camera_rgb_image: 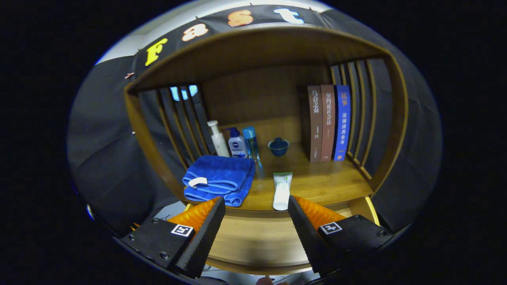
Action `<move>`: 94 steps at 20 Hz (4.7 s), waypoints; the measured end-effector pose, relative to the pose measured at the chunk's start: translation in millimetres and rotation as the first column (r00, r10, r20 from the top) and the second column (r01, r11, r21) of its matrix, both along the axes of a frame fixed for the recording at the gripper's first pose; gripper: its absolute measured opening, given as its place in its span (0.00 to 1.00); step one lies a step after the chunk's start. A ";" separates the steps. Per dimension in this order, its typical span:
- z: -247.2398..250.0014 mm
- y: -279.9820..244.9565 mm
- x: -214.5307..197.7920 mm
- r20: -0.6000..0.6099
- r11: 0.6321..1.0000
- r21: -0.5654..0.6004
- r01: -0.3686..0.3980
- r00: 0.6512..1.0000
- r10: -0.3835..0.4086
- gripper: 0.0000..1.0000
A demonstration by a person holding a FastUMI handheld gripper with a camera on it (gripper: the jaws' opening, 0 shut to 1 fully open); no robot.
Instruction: Pull open the drawer, take out the items inside it, and place them on the countertop above the cabinet.
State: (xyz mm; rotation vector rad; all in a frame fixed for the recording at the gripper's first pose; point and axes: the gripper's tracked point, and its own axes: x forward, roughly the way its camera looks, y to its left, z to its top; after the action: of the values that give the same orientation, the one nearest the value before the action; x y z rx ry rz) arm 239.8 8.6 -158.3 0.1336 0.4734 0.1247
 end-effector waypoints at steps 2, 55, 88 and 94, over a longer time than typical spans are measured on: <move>8.4 2.5 -35.2 0.081 1.000 -0.015 0.003 0.997 -0.002 1.00; -198.2 -5.5 21.0 0.250 0.977 -0.146 0.156 0.961 -0.116 1.00; 55.9 -14.2 -109.3 0.421 0.985 -0.032 0.167 0.896 -0.138 0.99; 108.4 -13.0 -162.5 0.475 0.983 -0.063 0.173 0.871 -0.123 0.99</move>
State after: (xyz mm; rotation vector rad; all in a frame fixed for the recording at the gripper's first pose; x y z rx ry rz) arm 77.3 -4.4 -50.0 0.0335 -0.0198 -0.0211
